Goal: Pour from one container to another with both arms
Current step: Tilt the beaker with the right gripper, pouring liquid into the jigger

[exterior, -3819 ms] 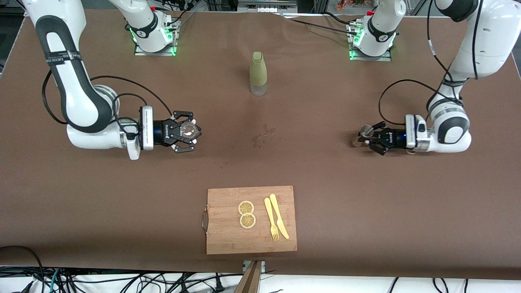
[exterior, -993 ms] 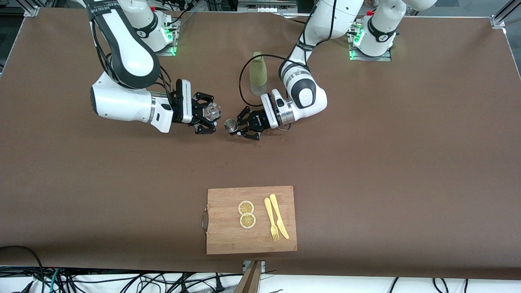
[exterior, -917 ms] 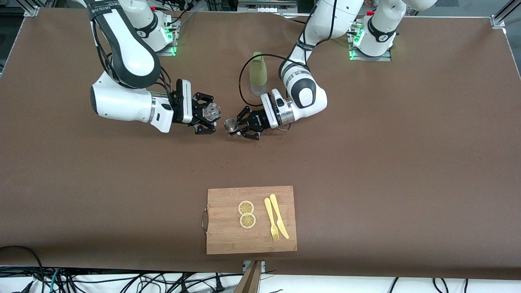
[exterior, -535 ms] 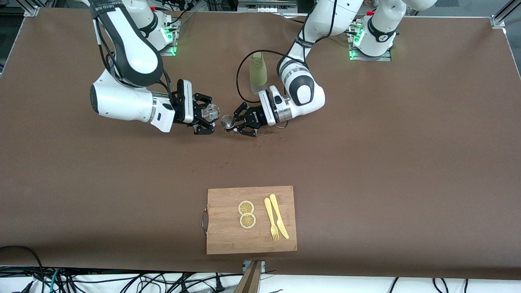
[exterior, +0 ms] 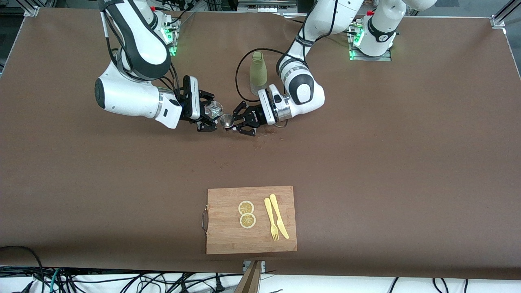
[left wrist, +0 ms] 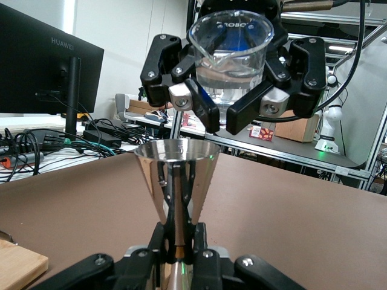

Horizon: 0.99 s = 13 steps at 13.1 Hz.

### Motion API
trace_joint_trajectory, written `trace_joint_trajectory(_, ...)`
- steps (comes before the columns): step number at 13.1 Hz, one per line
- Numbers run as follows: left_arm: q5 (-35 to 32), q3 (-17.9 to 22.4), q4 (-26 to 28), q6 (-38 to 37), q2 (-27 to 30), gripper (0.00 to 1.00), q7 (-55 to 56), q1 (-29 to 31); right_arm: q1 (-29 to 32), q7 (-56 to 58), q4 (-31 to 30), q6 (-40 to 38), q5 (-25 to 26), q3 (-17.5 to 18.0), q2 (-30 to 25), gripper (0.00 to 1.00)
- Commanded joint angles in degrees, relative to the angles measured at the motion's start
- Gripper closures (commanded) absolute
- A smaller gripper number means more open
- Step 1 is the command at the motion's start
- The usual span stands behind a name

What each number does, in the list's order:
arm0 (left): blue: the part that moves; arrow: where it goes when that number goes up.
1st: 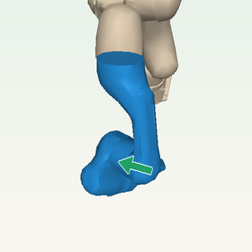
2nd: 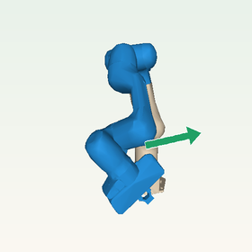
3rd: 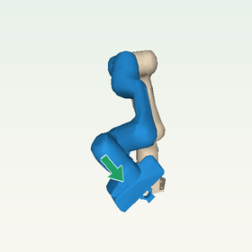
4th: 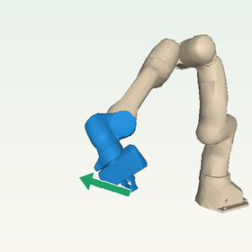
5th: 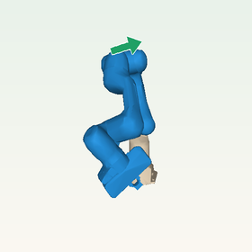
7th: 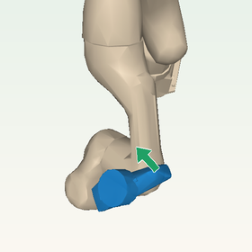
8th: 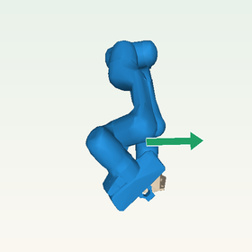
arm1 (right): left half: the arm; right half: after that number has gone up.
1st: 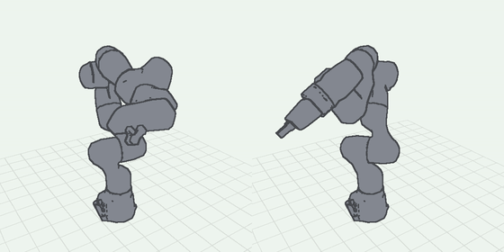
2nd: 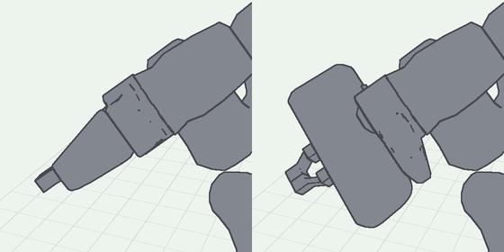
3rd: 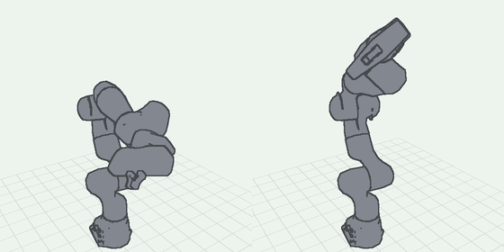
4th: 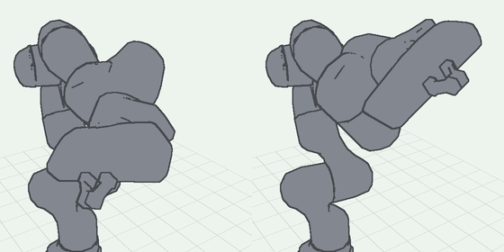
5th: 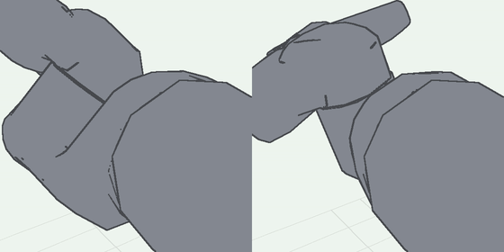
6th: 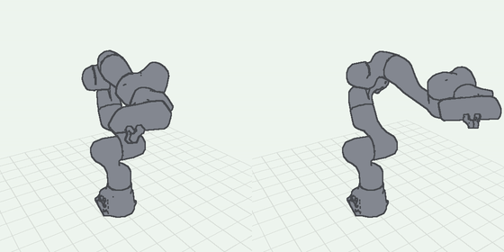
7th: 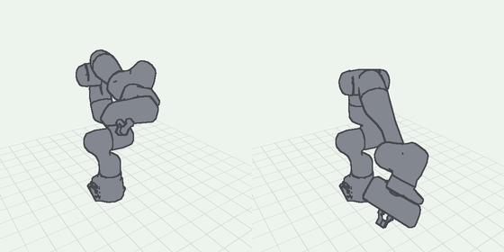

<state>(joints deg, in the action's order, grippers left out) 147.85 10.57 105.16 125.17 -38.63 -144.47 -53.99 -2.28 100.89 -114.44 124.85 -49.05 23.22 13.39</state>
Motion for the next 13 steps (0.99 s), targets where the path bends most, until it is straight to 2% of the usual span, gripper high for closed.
trace_joint_trajectory(1, 7.2, -0.7, 1.0, 0.9, 1.4, 1.00, -2.3, -0.1, 0.0, -2.8, -0.2, 0.2, 1.8, 0.3, -2.1, 0.96)
trace_joint_trajectory(4, 7.2, -0.9, 1.0, 0.9, 1.6, 1.00, -2.2, 0.1, -0.1, -5.8, 1.5, 0.4, 7.1, 0.3, -2.1, 0.96)
trace_joint_trajectory(13, 7.3, -2.0, 1.0, 0.9, 1.8, 1.00, -2.1, 0.7, -0.9, -7.9, 2.3, 1.8, 9.1, 1.0, -2.1, 0.96)
